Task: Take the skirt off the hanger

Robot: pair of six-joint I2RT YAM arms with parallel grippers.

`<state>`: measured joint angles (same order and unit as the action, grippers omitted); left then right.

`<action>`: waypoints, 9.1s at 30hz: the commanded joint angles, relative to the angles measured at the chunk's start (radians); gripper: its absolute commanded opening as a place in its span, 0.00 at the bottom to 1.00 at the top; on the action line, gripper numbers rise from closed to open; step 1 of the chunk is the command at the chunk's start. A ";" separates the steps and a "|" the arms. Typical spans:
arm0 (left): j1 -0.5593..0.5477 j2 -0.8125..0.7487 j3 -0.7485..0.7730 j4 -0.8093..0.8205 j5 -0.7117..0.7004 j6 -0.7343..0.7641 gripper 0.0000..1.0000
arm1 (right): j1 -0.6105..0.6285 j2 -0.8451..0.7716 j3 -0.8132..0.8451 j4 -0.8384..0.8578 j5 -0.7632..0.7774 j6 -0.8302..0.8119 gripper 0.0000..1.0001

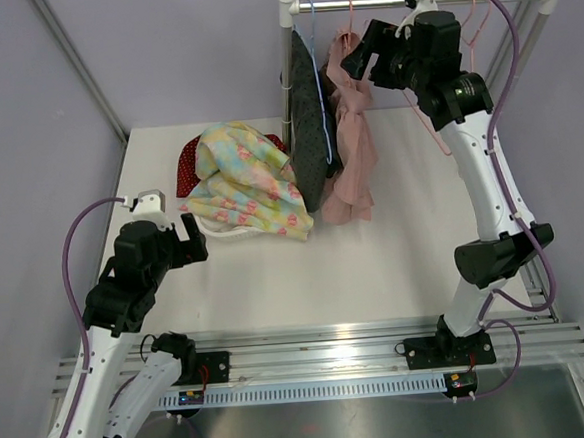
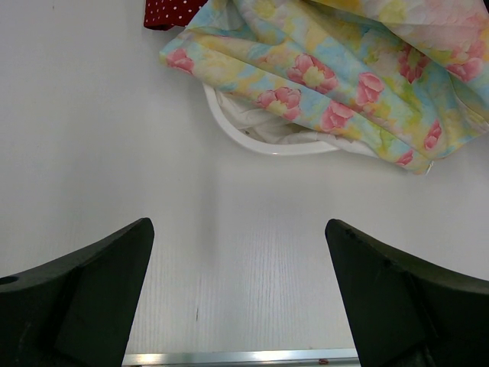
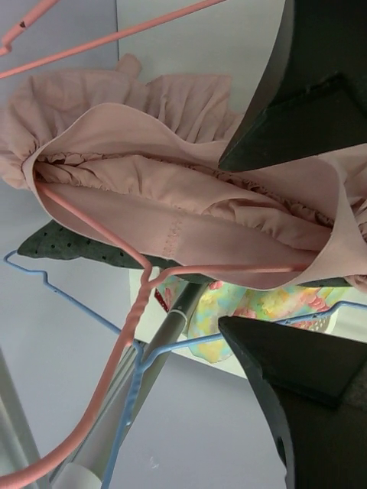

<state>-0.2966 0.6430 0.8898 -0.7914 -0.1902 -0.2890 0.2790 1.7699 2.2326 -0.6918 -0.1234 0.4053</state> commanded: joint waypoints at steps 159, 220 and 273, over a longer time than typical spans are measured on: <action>-1.743 0.586 0.427 0.986 -0.763 0.479 0.99 | 0.003 -0.833 -0.384 -0.199 -0.004 0.108 0.00; -0.496 0.507 0.839 0.155 -0.381 0.207 0.00 | 0.003 -1.053 -0.525 -0.377 0.039 0.078 0.00; -0.570 0.080 0.006 0.060 -0.259 -0.406 0.99 | -0.011 -0.157 -0.016 0.000 0.251 -0.141 0.00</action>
<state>-0.8555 0.7563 0.9260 -0.5602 -0.3302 -0.6312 0.2825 1.5284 2.1040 -0.7696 0.0608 0.3069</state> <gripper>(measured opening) 0.987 0.074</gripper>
